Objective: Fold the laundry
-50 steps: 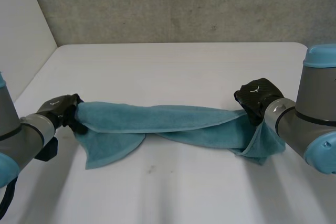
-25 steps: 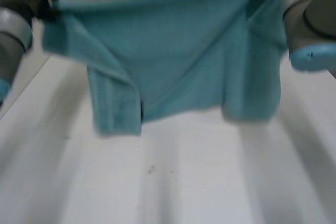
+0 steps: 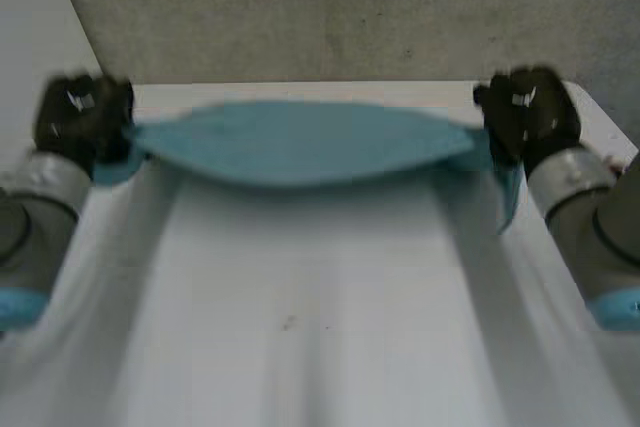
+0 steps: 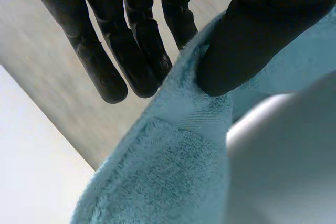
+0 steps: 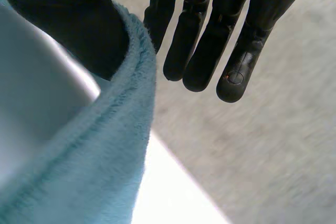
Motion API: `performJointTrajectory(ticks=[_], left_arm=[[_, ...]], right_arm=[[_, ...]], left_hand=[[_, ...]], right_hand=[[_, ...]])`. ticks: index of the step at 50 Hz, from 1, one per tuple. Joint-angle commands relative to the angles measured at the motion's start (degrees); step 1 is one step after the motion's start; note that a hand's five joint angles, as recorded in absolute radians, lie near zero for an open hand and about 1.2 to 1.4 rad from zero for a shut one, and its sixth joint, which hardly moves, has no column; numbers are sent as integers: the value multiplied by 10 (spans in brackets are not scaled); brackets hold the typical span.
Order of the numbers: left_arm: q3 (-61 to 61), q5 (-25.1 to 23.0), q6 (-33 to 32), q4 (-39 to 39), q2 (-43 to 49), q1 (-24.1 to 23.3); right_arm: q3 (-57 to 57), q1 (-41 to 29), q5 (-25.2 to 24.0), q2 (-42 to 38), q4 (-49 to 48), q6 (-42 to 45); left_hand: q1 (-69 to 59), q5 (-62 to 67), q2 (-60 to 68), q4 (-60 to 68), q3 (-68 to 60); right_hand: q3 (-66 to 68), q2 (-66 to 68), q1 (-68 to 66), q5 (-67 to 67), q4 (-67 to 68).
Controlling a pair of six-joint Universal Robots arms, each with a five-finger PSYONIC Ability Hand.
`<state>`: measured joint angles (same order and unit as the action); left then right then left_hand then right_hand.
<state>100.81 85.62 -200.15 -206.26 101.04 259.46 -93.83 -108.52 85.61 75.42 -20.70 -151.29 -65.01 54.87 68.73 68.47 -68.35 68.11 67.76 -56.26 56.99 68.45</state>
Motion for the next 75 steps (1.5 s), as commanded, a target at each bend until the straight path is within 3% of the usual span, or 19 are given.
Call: performJointTrajectory(ticks=[1,6,9,21,28,39,44,48,58,67,71,75], left_arm=[[60,3,-9,-4,38,-1],[62,5,-9,-4,39,3],[62,5,-7,-4,38,3],[62,5,-6,-4,40,6],[62,6,-6,-3,43,10],[52,1,-22,5,94,10],[44,2,-29,9,109,17],[42,2,-29,11,115,27],[33,8,-28,9,126,51],[35,7,-29,16,133,72],[41,1,-27,53,120,71],[42,1,-28,78,93,61]], right_arm=[[-55,31,-44,-41,13,-8],[-58,54,-46,-60,39,-56],[-57,75,-46,-59,46,-92],[-65,142,-49,-62,96,-218],[-79,160,-56,-66,111,-261],[-80,161,-161,-79,113,-307],[-71,165,-161,-80,112,-300],[-72,169,-155,-75,104,-288],[-85,187,-113,-42,73,-220],[-90,191,-96,-33,52,-190],[-91,189,-104,-34,54,-190],[-89,187,-101,-30,61,-183]], left_hand=[[-150,151,113,115,-117],[-150,151,113,115,-117],[-150,151,113,115,-117],[-150,151,113,115,-117],[-150,151,113,115,-117],[-143,145,106,109,-110],[-7,9,-30,-27,26],[199,-198,-237,-234,233],[250,-249,-287,-285,284],[228,-227,-266,-263,262],[-149,150,112,114,-116],[-150,151,113,115,-117]], right_hand=[[50,53,-168,61,46],[-191,-187,73,-180,-194],[-271,-267,152,-259,-274],[-298,-294,179,-286,-301],[-264,-261,146,-253,-267],[69,72,-187,80,65],[119,122,-237,130,116],[119,122,-237,130,116],[119,122,-237,130,116],[119,122,-237,130,116],[119,122,-237,130,116],[119,122,-237,130,116]])
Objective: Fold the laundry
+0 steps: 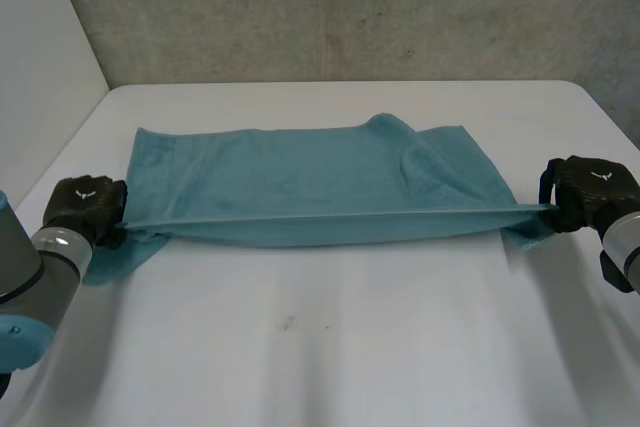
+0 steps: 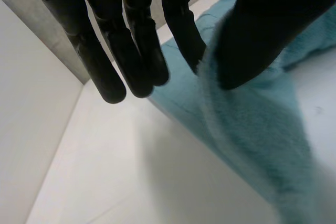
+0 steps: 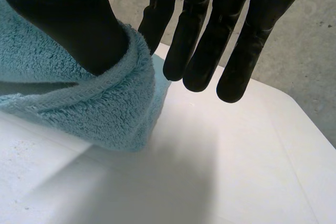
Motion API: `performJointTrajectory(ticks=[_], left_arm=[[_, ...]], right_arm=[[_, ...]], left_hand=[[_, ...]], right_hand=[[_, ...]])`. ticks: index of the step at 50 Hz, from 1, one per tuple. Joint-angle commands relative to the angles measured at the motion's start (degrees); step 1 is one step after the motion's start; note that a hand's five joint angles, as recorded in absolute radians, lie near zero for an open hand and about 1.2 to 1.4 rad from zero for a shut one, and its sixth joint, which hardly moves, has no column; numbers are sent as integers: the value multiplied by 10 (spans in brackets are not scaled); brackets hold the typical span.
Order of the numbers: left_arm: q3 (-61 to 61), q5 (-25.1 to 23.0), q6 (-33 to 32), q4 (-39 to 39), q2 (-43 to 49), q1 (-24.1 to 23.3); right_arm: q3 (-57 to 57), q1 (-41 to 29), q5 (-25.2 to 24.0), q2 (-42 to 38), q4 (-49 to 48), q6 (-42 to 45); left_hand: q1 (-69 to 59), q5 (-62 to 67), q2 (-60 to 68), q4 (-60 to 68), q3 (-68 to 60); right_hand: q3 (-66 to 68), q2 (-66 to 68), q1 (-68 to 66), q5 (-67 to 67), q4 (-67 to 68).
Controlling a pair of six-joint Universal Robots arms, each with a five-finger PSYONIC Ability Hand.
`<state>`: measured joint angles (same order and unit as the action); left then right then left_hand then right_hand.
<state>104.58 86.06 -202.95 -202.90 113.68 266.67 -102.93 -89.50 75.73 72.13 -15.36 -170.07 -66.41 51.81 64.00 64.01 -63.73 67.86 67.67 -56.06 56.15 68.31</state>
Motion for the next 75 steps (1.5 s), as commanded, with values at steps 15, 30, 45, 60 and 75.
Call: performJointTrajectory(ticks=[15,30,45,60,75], left_arm=[[-59,-5,0,105,-372,5],[-118,-67,-68,269,-205,7],[-417,-11,-121,228,59,-41],[-437,20,-14,-81,-62,-70],[-202,15,42,-74,-7,-46]], right_arm=[[188,3,-7,241,253,161],[276,-17,14,71,415,359],[569,-94,157,-181,266,377],[559,-121,165,-57,-2,239],[287,-114,80,-55,-6,227]], left_hand=[[-136,182,160,160,-163],[-136,182,160,160,-163],[-136,182,160,160,-163],[-136,182,160,160,-163],[-136,182,160,160,-163]], right_hand=[[121,123,-239,139,117],[121,123,-239,139,117],[121,123,-239,139,117],[121,123,-239,139,117],[121,123,-239,139,117]])
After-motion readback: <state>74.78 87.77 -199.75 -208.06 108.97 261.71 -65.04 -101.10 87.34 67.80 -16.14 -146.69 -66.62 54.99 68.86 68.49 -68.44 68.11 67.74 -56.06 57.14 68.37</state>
